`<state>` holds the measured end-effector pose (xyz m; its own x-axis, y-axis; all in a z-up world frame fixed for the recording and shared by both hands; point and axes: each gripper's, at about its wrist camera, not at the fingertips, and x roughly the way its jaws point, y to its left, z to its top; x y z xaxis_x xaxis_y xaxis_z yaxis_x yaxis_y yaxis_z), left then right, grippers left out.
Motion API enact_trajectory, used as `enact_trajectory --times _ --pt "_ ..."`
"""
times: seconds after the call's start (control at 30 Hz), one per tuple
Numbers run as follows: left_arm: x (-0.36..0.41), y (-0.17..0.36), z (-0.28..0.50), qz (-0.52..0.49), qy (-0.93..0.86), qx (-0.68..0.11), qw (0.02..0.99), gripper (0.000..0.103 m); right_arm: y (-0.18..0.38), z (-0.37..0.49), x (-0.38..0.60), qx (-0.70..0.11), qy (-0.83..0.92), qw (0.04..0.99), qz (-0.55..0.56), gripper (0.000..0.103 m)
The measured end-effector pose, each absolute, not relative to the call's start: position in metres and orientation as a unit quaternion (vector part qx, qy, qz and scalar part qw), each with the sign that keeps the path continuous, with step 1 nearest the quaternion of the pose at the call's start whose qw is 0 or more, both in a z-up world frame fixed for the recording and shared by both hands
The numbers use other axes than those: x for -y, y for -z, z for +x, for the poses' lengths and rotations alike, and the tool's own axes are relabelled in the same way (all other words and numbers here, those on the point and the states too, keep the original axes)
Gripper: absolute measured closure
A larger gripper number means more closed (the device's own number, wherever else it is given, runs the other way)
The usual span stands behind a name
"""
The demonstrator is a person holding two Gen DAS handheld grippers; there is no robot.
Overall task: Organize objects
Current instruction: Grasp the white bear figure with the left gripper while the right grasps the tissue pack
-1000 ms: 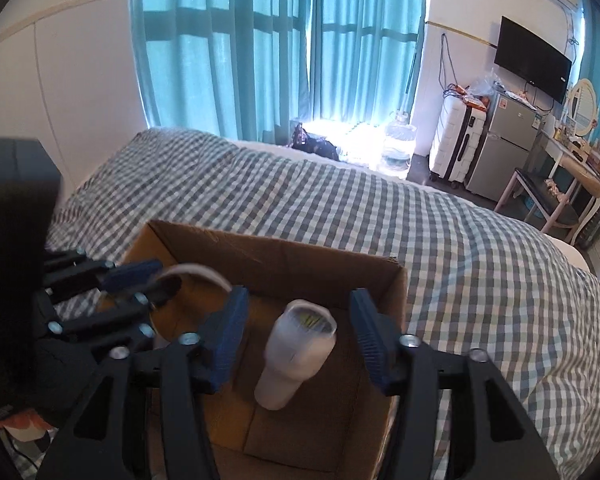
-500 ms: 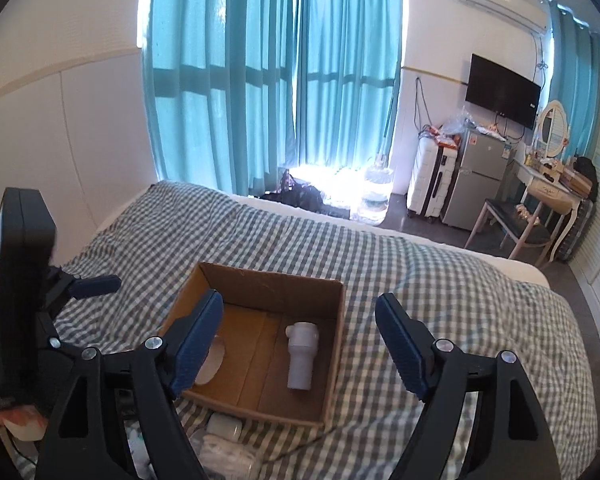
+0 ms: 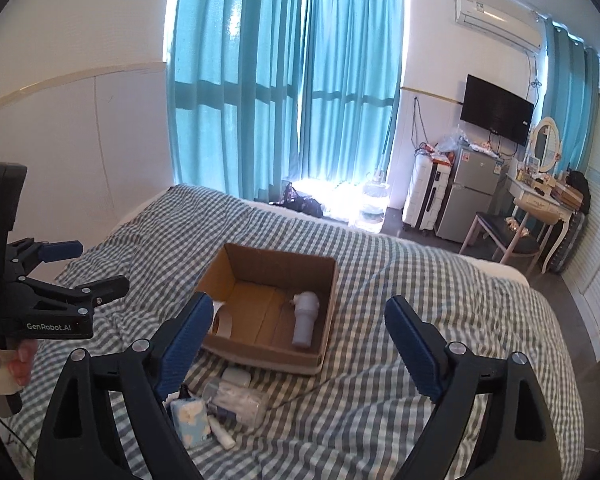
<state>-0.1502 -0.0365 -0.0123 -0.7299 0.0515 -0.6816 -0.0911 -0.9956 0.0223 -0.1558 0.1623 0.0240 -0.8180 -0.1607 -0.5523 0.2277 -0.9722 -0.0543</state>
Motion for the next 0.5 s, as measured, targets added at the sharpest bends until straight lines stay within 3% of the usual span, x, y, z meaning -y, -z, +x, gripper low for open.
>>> enact_trajectory --times 0.5 --pt "0.041 0.169 -0.117 -0.455 -0.889 -0.039 0.027 0.002 0.140 -0.155 -0.126 -0.038 0.907 0.143 0.395 0.015"
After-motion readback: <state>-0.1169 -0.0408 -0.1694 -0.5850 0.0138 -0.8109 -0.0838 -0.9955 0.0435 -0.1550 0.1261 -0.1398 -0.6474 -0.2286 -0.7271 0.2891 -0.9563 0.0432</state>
